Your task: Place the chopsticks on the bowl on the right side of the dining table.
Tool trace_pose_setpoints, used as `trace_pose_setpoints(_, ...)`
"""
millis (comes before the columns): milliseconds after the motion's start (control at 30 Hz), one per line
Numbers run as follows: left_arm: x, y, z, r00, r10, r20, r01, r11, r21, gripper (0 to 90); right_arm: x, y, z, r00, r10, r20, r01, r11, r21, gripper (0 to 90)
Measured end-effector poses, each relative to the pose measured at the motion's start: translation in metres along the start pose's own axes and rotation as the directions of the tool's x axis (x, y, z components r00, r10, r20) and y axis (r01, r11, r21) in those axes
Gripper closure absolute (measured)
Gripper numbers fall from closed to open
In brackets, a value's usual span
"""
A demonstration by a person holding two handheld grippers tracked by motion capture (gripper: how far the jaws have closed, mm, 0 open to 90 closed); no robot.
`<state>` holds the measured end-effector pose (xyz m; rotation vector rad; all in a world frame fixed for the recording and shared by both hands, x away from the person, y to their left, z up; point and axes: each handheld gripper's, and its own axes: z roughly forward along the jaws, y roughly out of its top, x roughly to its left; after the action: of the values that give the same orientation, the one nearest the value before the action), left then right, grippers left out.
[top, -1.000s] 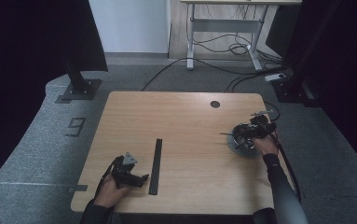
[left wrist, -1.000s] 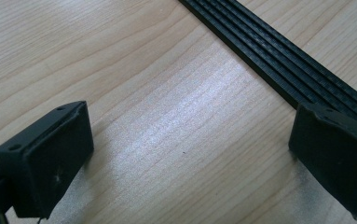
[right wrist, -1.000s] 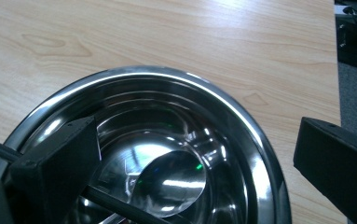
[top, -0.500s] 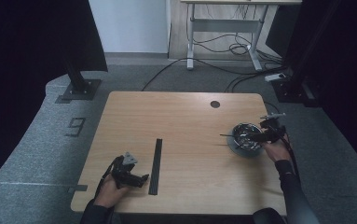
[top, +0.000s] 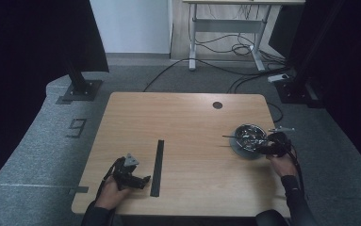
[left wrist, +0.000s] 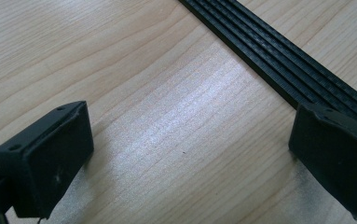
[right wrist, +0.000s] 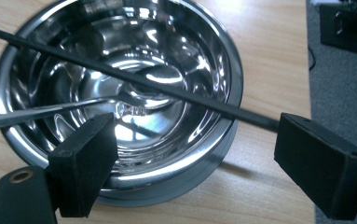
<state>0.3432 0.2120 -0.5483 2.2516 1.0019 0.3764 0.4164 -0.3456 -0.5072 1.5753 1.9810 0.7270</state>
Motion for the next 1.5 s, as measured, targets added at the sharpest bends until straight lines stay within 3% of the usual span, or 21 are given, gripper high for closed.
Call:
trace_pose_setpoints(567, 0.0, 0.0, 0.0, 1.0, 0.0, 0.0, 0.0, 1.0, 0.0, 0.0, -0.003, -0.001, 0.006, 1.0, 0.007, 0.006, -0.007, 1.0, -0.003, 13.0)
trace_pose_setpoints(833, 0.0, 0.0, 0.0, 1.0, 0.0, 0.0, 0.0, 1.0, 0.0, 0.0, -0.006, -0.003, -0.013, 0.9988, -0.041, -0.028, 0.04, 0.999, -0.035, 12.0)
trace_pose_setpoints(1133, 0.0, 0.0, 0.0, 1.0, -0.001, 0.0, 0.001, 1.0, -0.001, 0.0, -0.009, -0.023, -0.049, 0.9943, -0.097, -0.044, 0.096, 0.995, -0.039, 6.8)
trace_pose_setpoints(1300, 0.0, 0.0, 0.0, 1.0, -0.001, 0.0, 0.001, 1.0, -0.001, 0.0, -0.003, -0.033, -0.061, 0.99, -0.128, -0.06, 0.126, 0.992, -0.03, 3.5)
trace_pose_setpoints(1500, 0.0, 0.0, 0.0, 1.0, -0.001, -0.001, 0.001, 1.0, -0.001, 0.0, 0.014, -0.044, -0.075, 0.9803, -0.168, -0.104, 0.166, 0.986, -0.031, 2.0)
